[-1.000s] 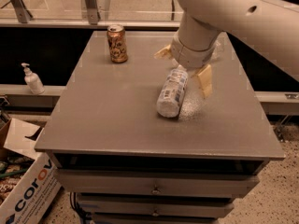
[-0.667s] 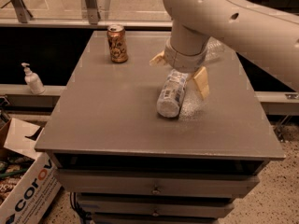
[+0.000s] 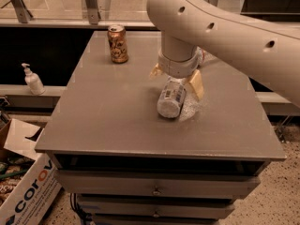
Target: Place blue plastic bottle upright
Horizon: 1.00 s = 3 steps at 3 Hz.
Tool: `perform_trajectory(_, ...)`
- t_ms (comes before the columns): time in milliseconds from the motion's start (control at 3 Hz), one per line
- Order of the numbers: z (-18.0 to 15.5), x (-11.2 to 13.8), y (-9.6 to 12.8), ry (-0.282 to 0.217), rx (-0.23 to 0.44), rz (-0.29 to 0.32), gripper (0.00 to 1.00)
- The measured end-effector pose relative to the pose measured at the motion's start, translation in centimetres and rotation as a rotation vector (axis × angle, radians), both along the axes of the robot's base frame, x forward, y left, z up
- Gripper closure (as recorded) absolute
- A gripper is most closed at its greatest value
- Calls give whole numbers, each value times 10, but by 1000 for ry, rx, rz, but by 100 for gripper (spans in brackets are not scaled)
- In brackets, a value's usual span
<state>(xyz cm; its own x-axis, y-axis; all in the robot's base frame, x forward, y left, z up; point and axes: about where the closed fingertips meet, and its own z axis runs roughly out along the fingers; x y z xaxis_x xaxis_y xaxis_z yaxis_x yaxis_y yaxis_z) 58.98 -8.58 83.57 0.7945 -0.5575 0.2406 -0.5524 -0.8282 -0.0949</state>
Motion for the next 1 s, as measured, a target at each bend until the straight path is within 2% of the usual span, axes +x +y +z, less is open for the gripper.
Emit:
perform_trajectory(667, -9, -2, -8, 83, -18, 59, 62)
perform_trajectory(1000, -1, -5, -8, 93, 9, 85, 85)
